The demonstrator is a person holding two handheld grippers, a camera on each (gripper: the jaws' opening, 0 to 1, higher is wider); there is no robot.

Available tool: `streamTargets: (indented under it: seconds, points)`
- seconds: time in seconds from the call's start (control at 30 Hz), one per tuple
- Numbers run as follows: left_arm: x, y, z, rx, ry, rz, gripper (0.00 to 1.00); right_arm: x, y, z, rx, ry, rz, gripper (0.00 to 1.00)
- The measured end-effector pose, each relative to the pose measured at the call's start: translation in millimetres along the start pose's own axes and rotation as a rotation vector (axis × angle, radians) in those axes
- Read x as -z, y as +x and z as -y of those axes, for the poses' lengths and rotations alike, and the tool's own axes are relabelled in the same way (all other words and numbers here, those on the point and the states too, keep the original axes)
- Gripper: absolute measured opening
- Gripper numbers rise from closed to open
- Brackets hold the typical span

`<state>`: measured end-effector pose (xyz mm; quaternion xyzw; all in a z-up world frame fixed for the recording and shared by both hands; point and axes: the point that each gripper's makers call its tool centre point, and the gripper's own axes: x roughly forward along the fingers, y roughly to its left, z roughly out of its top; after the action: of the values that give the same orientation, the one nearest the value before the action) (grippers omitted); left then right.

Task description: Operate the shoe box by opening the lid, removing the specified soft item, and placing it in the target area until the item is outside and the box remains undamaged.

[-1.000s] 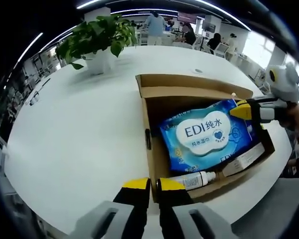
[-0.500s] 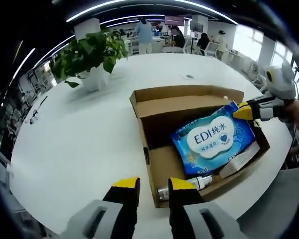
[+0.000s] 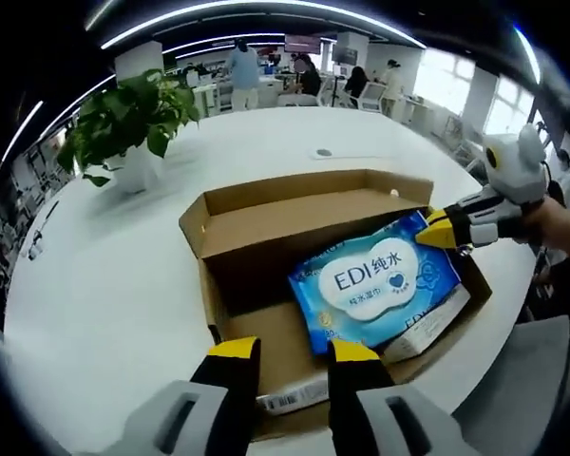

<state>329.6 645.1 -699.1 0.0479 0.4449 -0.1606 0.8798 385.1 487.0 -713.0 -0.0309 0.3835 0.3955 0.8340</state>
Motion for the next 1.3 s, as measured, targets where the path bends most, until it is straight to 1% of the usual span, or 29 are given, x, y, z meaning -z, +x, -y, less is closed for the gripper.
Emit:
streamTargets:
  seconds: [0.07, 0.2, 0.27, 0.3, 0.4, 0.43, 0.5, 0.6, 0.67, 0.73, 0.77, 0.87, 0.97, 1.03, 1.1, 1.2, 1.3]
  points:
    - [3.9, 9, 2.3, 0.026, 0.010, -0.036, 0.29, 0.6, 0, 1, 0.002, 0.003, -0.001, 0.02]
    - [5.9, 23, 2.9, 0.049, 0.013, -0.065, 0.29, 1.5, 1, 2, 0.007, -0.007, -0.005, 0.01]
    - [8.3, 31, 6.4, 0.084, -0.012, -0.084, 0.29, 2.0, 1, 3, 0.007, -0.006, -0.006, 0.01]
    - [11.9, 35, 8.6, 0.106, -0.031, -0.109, 0.30, 2.3, 1, 3, 0.007, -0.004, -0.005, 0.01]
    - [10.8, 45, 7.9, 0.113, -0.034, -0.103, 0.27, 2.9, 2, 4, 0.007, -0.003, -0.005, 0.01]
    - [13.9, 47, 8.0, 0.113, -0.037, -0.122, 0.27, 3.1, 2, 4, 0.007, 0.000, -0.005, 0.01]
    - [15.3, 51, 8.8, 0.118, -0.039, -0.129, 0.27, 3.5, 1, 4, 0.006, 0.001, -0.004, 0.01]
    - [19.6, 56, 11.3, 0.139, -0.087, -0.146, 0.25, 4.0, 1, 4, 0.005, 0.002, -0.003, 0.01]
    - [21.5, 60, 12.9, 0.152, -0.100, -0.143, 0.24, 4.5, 1, 5, 0.004, 0.008, -0.001, 0.01]
    - [22.1, 61, 21.3, 0.197, -0.153, -0.139, 0.18, 4.5, 1, 4, 0.000, 0.015, 0.001, 0.01]
    - [22.2, 62, 16.3, 0.174, -0.163, -0.130, 0.18, 4.4, 1, 5, 0.002, 0.015, 0.002, 0.01]
    - [23.0, 62, 14.7, 0.179, -0.191, -0.122, 0.15, 4.6, 1, 4, 0.000, 0.024, 0.007, 0.01]
    - [22.1, 60, 14.0, 0.182, -0.216, -0.111, 0.10, 5.0, 2, 4, 0.001, 0.030, 0.009, 0.01]
    - [21.8, 60, 15.6, 0.196, -0.228, -0.110, 0.07, 4.7, 2, 5, 0.001, 0.032, 0.011, 0.01]
    - [21.8, 58, 18.4, 0.204, -0.214, -0.107, 0.04, 3.8, 1, 4, 0.000, 0.037, 0.014, 0.00]
    - [21.8, 55, 21.6, 0.205, -0.197, -0.106, 0.03, 2.9, 0, 4, 0.002, 0.037, 0.019, 0.00]
    - [19.2, 49, 24.4, 0.206, -0.179, -0.092, 0.03, 2.4, -2, 3, 0.005, 0.033, 0.026, 0.00]
